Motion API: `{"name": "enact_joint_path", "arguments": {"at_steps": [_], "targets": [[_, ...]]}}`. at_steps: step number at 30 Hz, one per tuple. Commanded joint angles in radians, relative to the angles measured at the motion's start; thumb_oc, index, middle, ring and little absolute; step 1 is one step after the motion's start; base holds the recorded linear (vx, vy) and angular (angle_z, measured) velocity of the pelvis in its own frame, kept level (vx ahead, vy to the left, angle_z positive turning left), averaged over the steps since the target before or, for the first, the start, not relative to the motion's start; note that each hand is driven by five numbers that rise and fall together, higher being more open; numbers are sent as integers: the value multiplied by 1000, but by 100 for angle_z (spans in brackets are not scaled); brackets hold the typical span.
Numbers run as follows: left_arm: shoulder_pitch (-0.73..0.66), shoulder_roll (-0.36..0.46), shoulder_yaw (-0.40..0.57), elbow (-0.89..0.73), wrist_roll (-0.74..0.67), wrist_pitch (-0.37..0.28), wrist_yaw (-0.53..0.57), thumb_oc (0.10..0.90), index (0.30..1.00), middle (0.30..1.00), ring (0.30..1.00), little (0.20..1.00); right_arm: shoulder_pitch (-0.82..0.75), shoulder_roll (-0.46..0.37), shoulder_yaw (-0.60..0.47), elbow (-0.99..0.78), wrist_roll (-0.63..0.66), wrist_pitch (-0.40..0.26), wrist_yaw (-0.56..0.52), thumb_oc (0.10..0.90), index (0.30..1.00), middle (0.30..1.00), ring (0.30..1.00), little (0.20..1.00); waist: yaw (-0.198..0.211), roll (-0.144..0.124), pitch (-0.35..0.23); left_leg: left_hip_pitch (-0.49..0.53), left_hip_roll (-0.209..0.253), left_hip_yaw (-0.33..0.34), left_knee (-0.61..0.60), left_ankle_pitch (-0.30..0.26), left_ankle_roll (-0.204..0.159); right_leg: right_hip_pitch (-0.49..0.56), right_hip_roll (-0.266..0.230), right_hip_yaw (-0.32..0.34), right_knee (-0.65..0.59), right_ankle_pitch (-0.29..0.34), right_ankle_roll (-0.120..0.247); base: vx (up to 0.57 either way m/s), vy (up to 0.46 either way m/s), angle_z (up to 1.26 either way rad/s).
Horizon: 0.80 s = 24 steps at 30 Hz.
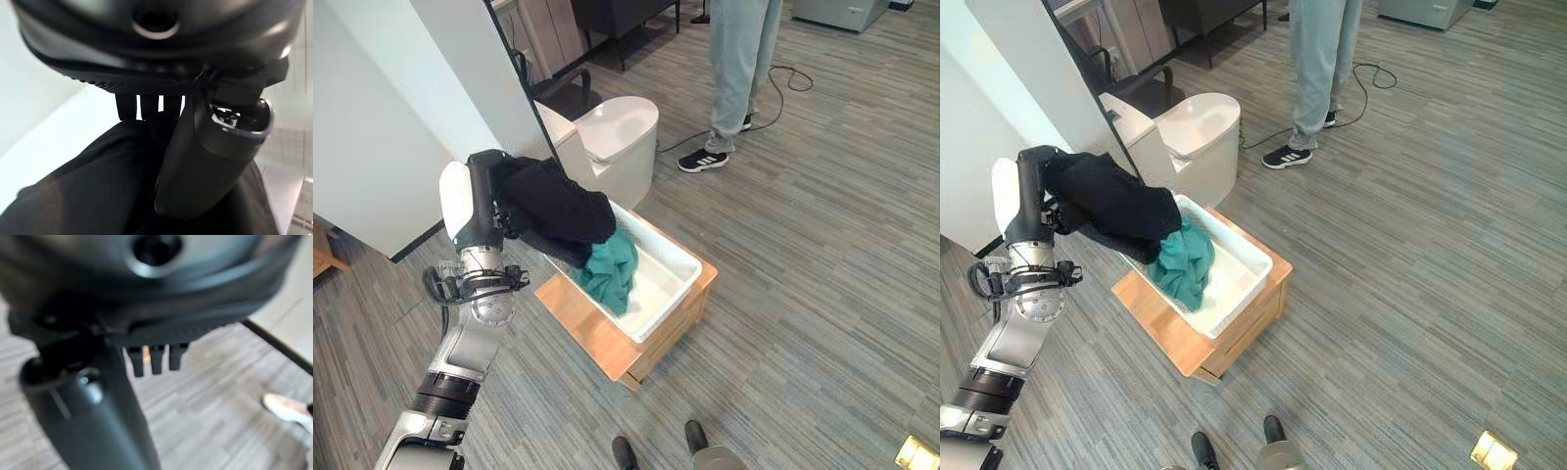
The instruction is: Pick up bed clothes into laundry basket.
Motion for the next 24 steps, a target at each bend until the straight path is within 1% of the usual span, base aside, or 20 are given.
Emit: {"name": "enact_joint_path", "arguments": {"at_steps": [1,3,4,6,7,8,9,10,12,13,16,18,20,24], "targets": [[-233,98,37,-25,-2,-71,56,400,300,300,300,300,12,-14,19,58,45,8,-13,800,900,900,900,900,1,-66,-61,4,56,6,1,-78,-71,19,-98,5,4,-53,118,16,-34,1],[-263,96,19,1,-10,-70,54,400,300,300,300,300,8,-16,19,57,50,7,-12,800,900,900,900,900,-2,-68,-60,4,56,6,1,-77,-72,19,-97,5,5,-53,118,5,-17,1],[-311,85,-24,59,-43,-67,36,400,300,300,300,300,1,-23,30,55,57,7,-12,800,900,900,900,900,-13,-69,-60,2,57,7,1,-75,-74,16,-95,6,6,-50,118,5,-32,5],[-364,74,-68,111,-88,-75,22,400,300,300,300,300,-9,-29,35,52,63,10,-14,800,900,900,900,900,-22,-70,-56,-1,55,7,1,-75,-74,13,-95,4,6,-48,119,2,-17,3],[-369,74,-72,116,-90,-77,23,400,300,300,300,300,-10,-28,33,51,63,11,-14,800,900,900,900,900,-21,-70,-55,-1,55,6,1,-75,-74,13,-95,4,6,-48,119,0,0,0],[-412,65,-112,137,-109,-78,5,400,300,300,300,300,-16,-34,44,47,66,11,-14,800,900,900,900,900,-32,-68,-55,-4,53,8,1,-75,-74,8,-96,5,6,-45,121,1,-12,-5],[-417,65,-115,141,-110,-80,6,400,300,300,300,300,-17,-33,42,47,66,11,-14,800,900,900,900,900,-30,-68,-54,-5,53,8,1,-75,-74,7,-96,5,6,-45,121,0,0,0],[-448,46,-148,124,-117,-85,-16,400,300,300,300,300,-23,-37,54,47,60,16,-13,800,900,900,900,900,-41,-66,-54,-7,51,11,1,-77,-74,3,-96,7,5,-43,122,0,0,0],[-450,45,-149,126,-117,-85,-16,400,300,300,300,300,-24,-37,53,48,59,16,-13,800,900,900,900,900,-39,-66,-54,-8,51,12,1,-77,-74,2,-96,7,5,-43,122,0,0,0],[-486,36,-179,116,-106,-89,-30,400,300,300,300,300,-24,-40,60,48,55,16,-10,800,900,900,900,900,-48,-63,-54,-6,51,16,1,-80,-73,-2,-98,11,5,-41,125,0,0,0],[-550,19,-218,133,-87,-83,-31,400,300,300,300,300,-24,-40,69,47,52,14,-11,800,900,900,900,900,-59,-56,-55,-1,50,26,1,-87,-69,-7,-100,24,4,-37,128,18,6,-7],[-566,12,-230,146,-84,-82,-31,400,300,300,300,300,-23,-39,69,47,53,13,-11,800,900,900,900,900,-62,-56,-55,1,50,30,1,-89,-69,-7,-100,28,4,-36,128,16,-4,-13],[-630,8,-268,227,-51,-62,-25,400,300,300,300,300,-21,-37,74,55,62,10,-11,800,900,900,900,900,-75,-54,-57,7,50,39,1,-93,-67,-13,-100,42,4,-33,131,32,-9,-15],[-673,10,-314,389,41,-9,-3,400,300,300,300,300,-29,-41,75,69,83,4,-19,800,900,900,900,900,-87,-56,-53,6,52,46,1,-97,-66,-25,-99,53,6,-28,135,13,-11,-12]]}}
